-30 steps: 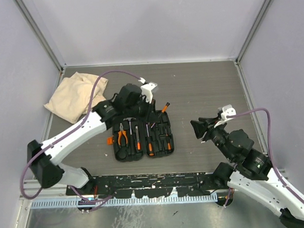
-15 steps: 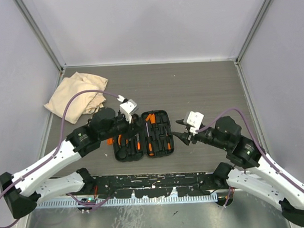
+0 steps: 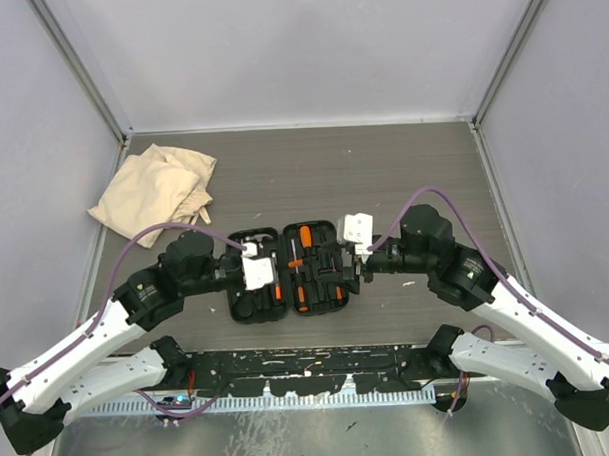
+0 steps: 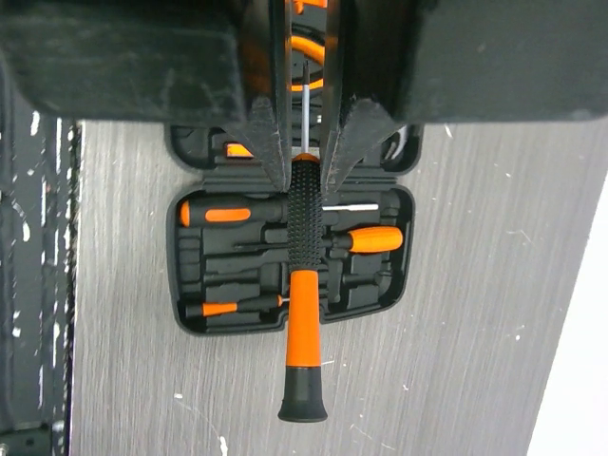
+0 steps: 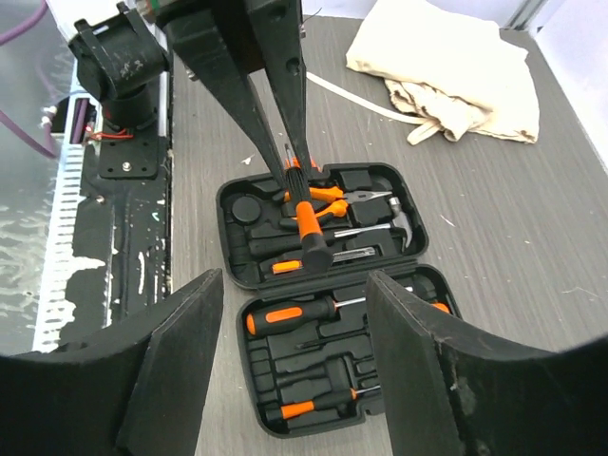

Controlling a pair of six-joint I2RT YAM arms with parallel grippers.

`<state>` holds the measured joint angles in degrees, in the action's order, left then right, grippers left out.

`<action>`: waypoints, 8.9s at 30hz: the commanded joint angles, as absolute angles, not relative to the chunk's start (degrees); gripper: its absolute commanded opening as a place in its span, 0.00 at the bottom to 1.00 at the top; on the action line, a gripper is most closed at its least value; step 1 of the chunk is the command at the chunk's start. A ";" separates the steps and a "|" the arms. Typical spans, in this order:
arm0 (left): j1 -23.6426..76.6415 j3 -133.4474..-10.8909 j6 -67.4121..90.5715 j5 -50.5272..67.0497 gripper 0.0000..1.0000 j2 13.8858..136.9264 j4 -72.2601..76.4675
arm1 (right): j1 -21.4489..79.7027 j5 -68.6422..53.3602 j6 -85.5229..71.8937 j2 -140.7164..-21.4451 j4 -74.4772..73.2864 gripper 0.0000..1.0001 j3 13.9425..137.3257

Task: Sort the tools into containers
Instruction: Pick up the screwdriver from the center of the board, then place the screwdriver in the storage box.

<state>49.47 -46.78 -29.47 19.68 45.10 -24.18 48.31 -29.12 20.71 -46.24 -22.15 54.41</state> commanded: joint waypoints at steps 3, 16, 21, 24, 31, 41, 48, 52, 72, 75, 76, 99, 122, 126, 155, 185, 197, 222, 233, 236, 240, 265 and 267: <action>49.93 -51.57 -45.41 22.79 0.00 46.18 -28.18 | 48.54 -31.47 16.63 -49.01 -19.15 0.67 57.26; 51.41 -53.83 -49.23 23.53 0.00 49.43 -29.46 | 48.64 -30.37 8.89 -57.34 -17.82 0.60 58.28; 52.23 -54.44 -49.37 21.74 0.00 50.25 -29.42 | 48.60 -30.51 6.03 -60.33 -18.96 0.53 58.05; 52.76 -55.13 -51.90 20.92 0.00 51.16 -29.96 | 48.60 -30.10 4.61 -61.49 -19.48 0.47 58.08; 54.18 -56.44 -54.13 19.60 0.00 53.82 -31.07 | 48.69 -31.31 1.84 -63.14 -19.08 0.20 57.25; 54.27 -52.57 -50.16 16.96 0.45 51.85 -23.40 | 48.70 -28.79 -0.97 -61.83 -18.15 0.01 54.83; 54.15 -47.54 -39.38 10.88 0.67 47.98 -13.90 | 48.70 -16.20 -8.07 -58.31 -15.97 0.01 49.16; 53.16 -45.93 -32.18 6.26 0.74 47.21 -9.81 | 48.70 -6.75 -13.91 -55.98 -13.87 0.01 45.37; 27.33 -62.10 9.52 -4.08 0.94 62.58 -27.60 | 60.23 26.11 -43.43 -58.43 -17.24 0.01 35.47; 27.33 -61.15 8.66 -4.53 0.94 61.92 -26.73 | 60.90 28.30 -46.64 -59.23 -16.71 0.01 34.59; 27.40 -61.05 8.40 -4.62 0.94 61.80 -26.75 | 60.95 28.60 -47.25 -59.49 -16.05 0.01 34.22; 27.38 -61.32 7.65 -3.49 0.95 63.13 -27.62 | 61.17 28.58 -52.00 -69.23 -10.22 0.01 34.49; 27.34 -62.34 7.87 -2.64 0.96 64.40 -28.95 | 63.02 24.43 -53.07 -71.19 -12.66 0.37 35.17; 27.37 -62.99 8.97 -2.68 0.96 64.83 -30.02 | 63.02 24.69 -50.49 -69.47 -12.81 0.41 36.00; 27.25 -59.70 18.80 -3.60 1.00 61.29 -37.40 | 54.92 19.68 -35.31 -82.29 -23.62 0.30 51.43; 27.25 -58.89 19.34 -1.84 0.99 63.16 -36.40 | 50.71 10.83 -33.40 -86.64 -21.19 0.19 49.61; 27.25 -59.17 19.51 -1.16 0.99 63.92 -36.14 | 50.80 8.44 -34.15 -85.34 -23.45 0.18 48.65; 27.25 -57.40 20.39 -0.95 0.99 64.08 -35.15 | 50.80 9.76 -32.34 -87.27 -25.21 0.20 54.95; 27.25 -57.04 20.30 -1.46 1.00 63.98 -35.27 | 50.95 9.84 -32.70 -91.48 -29.26 0.16 56.94; 27.28 -57.13 20.22 -1.49 0.99 64.09 -35.38 | 51.59 10.45 -32.84 -93.19 -30.81 0.14 57.76; 27.27 -57.09 20.21 -1.53 0.99 64.16 -35.34 | 53.07 11.11 -33.07 -95.37 -33.26 0.11 58.90; 27.26 -55.51 21.27 -1.15 1.00 63.73 -34.85 | 57.31 7.04 -40.07 -104.82 -27.48 0.04 45.01; 27.25 -55.22 21.35 -1.36 1.00 63.72 -34.76 | 58.01 6.10 -40.93 -105.66 -26.36 0.04 43.59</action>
<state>27.31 -55.61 20.53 -1.28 64.51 -36.99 55.46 18.22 -36.62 -94.00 -26.57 53.82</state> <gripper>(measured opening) 0.996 0.129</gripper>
